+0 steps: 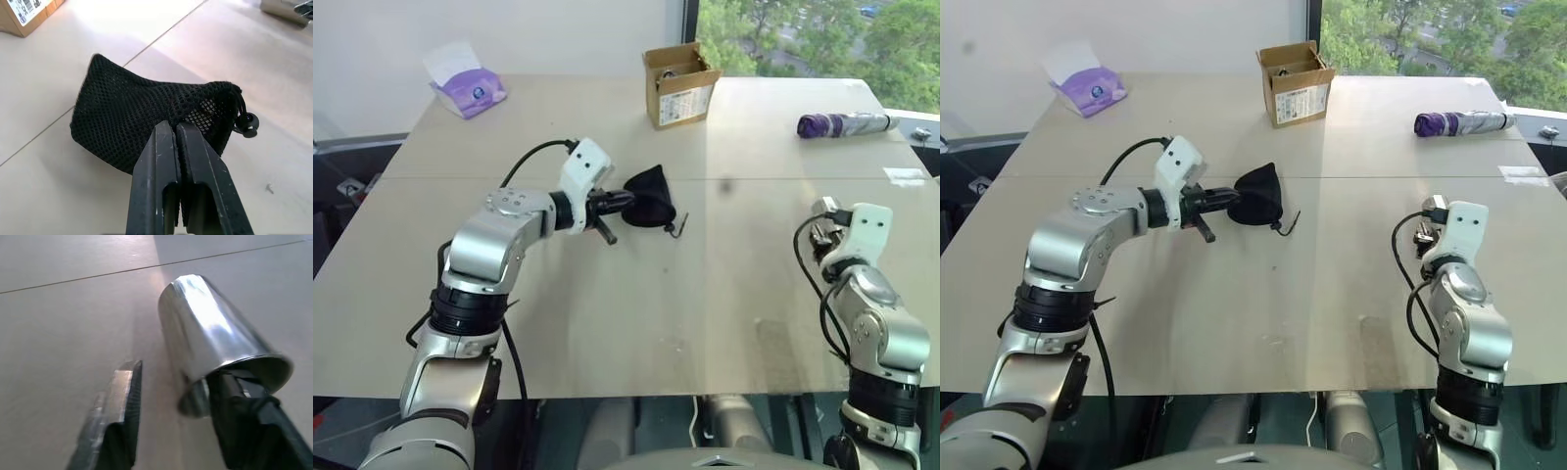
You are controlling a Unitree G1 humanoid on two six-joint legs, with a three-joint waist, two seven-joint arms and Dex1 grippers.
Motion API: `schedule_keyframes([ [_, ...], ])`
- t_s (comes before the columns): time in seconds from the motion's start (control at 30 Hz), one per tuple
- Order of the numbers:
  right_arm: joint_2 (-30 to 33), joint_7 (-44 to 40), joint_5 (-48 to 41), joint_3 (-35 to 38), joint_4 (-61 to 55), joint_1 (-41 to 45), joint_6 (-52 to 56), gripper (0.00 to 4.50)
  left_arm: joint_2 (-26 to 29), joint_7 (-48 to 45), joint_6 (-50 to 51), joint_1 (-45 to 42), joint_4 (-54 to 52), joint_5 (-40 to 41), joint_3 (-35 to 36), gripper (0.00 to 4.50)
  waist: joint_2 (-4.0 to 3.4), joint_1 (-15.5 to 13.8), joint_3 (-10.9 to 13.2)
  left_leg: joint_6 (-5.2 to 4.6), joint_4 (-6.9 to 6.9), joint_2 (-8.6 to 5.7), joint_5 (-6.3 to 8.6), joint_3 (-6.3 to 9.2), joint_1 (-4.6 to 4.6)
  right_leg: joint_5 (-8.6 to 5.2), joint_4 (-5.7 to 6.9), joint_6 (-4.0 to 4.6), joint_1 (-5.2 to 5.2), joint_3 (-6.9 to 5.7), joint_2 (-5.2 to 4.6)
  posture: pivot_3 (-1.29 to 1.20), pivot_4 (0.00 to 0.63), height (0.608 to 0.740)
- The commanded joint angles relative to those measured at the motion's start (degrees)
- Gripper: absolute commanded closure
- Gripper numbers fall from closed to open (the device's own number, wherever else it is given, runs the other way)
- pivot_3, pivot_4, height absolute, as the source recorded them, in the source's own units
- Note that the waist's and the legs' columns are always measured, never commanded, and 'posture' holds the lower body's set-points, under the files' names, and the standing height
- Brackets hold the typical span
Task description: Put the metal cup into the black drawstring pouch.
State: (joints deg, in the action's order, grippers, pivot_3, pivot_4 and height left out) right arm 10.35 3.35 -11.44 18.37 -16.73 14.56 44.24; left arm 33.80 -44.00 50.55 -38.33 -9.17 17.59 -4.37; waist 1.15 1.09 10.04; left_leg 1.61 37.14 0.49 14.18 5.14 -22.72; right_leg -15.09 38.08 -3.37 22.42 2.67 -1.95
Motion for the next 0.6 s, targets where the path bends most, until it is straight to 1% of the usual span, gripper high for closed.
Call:
schedule_keyframes([
  [0.03,0.91,-0.57,1.38,-0.69,-0.58,-0.12,-5.26,4.43,-0.17,1.53,1.86,-1.50,-3.41,1.41,1.75,4.50,0.00,0.06,0.00,0.00,-0.01,0.00,0.00,0.00,-0.03,0.00,0.02,0.00,0.04,0.00,0.00,0.00,0.150,0.740],
  [0.2,2.85,-7.02,1.09,-4.87,-6.79,-4.45,-10.95,4.48,-1.51,3.91,4.21,-2.26,-3.50,1.77,0.98,4.50,-0.02,0.31,0.01,0.00,-0.05,0.00,0.00,-0.04,-0.10,0.00,0.05,0.00,0.16,0.04,0.00,0.00,0.150,0.740],
  [0.27,5.50,-13.02,-0.38,-8.88,-12.75,-7.21,-11.84,4.48,-3.95,6.84,6.96,-4.04,-1.89,1.63,0.88,4.50,-0.04,0.32,0.02,0.00,-0.03,-0.01,0.00,-0.07,-0.11,0.00,0.06,-0.01,0.16,0.08,0.00,0.00,0.150,0.740],
  [0.33,6.12,-16.82,-3.31,-12.55,-18.74,-8.63,-11.13,4.48,-7.82,9.96,9.88,-6.17,0.22,2.00,1.31,4.50,-0.03,0.20,0.02,0.00,0.02,-0.04,0.00,-0.04,-0.15,0.00,0.06,-0.01,0.15,0.05,-0.02,0.00,0.150,0.740],
  [0.47,4.50,-18.87,-7.99,-16.75,-24.61,-8.19,-9.16,4.48,-12.02,13.71,10.71,-8.17,3.05,0.80,0.68,4.50,0.00,1.18,0.00,0.00,0.07,-0.02,0.00,0.01,-0.11,0.00,0.15,-0.02,0.13,0.03,0.02,0.00,0.150,0.740],
  [0.6,4.36,-19.90,-10.57,-19.40,-27.17,-7.40,-7.35,4.48,-14.45,16.77,10.85,-10.63,6.47,0.27,1.41,4.50,0.00,1.21,0.00,0.00,0.08,-0.03,-0.01,0.02,-0.09,0.00,0.18,-0.02,0.14,0.04,0.01,0.00,0.150,0.740],
])
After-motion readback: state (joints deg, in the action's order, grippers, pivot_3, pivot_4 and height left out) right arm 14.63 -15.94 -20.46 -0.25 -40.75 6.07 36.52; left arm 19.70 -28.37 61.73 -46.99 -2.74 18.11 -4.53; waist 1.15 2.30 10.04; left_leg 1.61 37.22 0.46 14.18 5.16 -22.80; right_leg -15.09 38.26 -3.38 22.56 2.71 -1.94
